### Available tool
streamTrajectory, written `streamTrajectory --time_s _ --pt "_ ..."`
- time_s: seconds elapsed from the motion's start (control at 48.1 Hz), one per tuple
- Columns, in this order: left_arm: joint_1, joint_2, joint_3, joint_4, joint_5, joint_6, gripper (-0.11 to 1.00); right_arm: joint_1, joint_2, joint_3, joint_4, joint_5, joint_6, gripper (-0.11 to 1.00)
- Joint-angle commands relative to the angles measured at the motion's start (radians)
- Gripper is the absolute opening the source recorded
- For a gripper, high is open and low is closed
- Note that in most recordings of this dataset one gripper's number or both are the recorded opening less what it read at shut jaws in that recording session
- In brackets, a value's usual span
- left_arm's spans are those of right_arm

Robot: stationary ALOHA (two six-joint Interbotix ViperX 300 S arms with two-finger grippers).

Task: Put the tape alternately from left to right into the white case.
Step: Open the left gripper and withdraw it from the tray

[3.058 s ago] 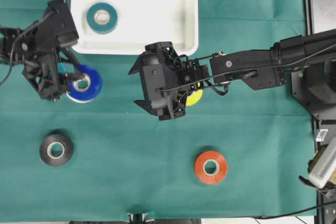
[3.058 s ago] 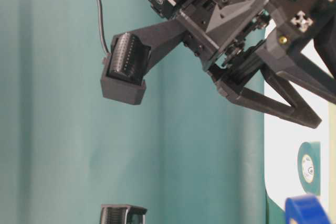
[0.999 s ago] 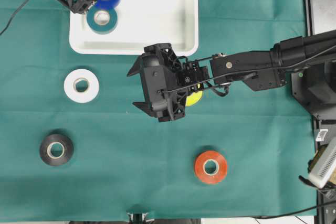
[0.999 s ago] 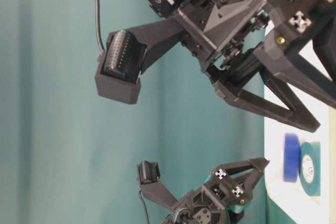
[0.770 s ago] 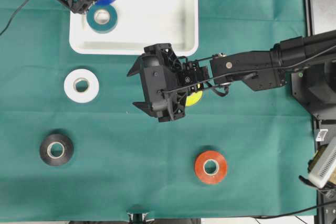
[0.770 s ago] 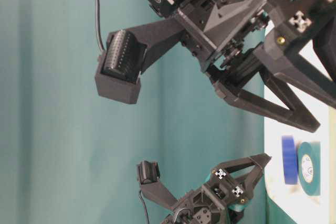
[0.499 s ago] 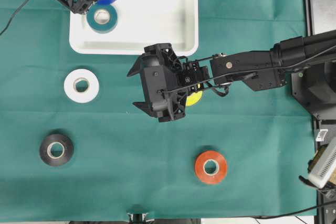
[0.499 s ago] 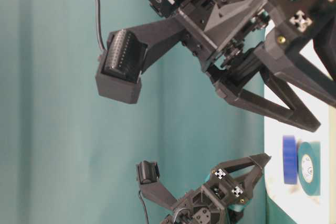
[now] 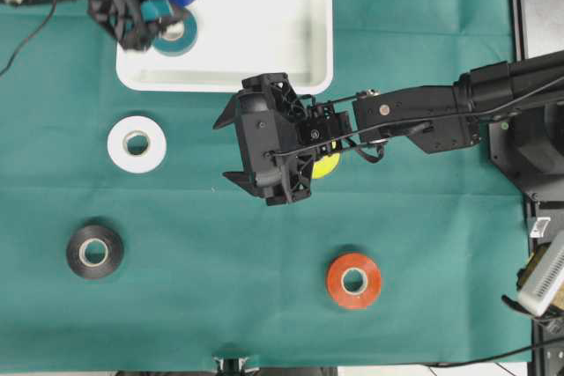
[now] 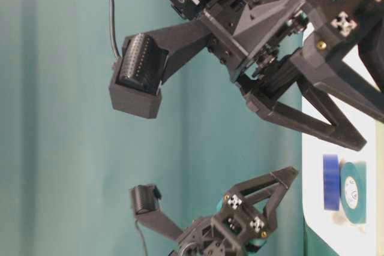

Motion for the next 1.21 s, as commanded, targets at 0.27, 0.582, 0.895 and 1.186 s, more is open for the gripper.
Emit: streamTrajectory --time_s 0.27,0.582,0.895,1.186 --pt "-0.150 -0.133 0.071 -0.002 -0.009 0.009 0.85 0.005 -0.021 -0.008 0.002 -0.008 0.000 0.63" --pt "-0.256 -0.184 0.132 -0.002 -0.046 0.009 0.85 0.005 -0.021 -0.008 0.002 -0.008 0.000 0.63" --pt "-0.325 -0.204 0.164 -0.002 -0.061 0.011 0.85 0.005 -0.021 -0.008 0.002 -0.009 0.000 0.63" --pt "-0.322 -0.204 0.163 -0.002 -0.061 0.012 0.85 0.008 -0.021 -0.012 0.002 -0.026 0.000 0.63"
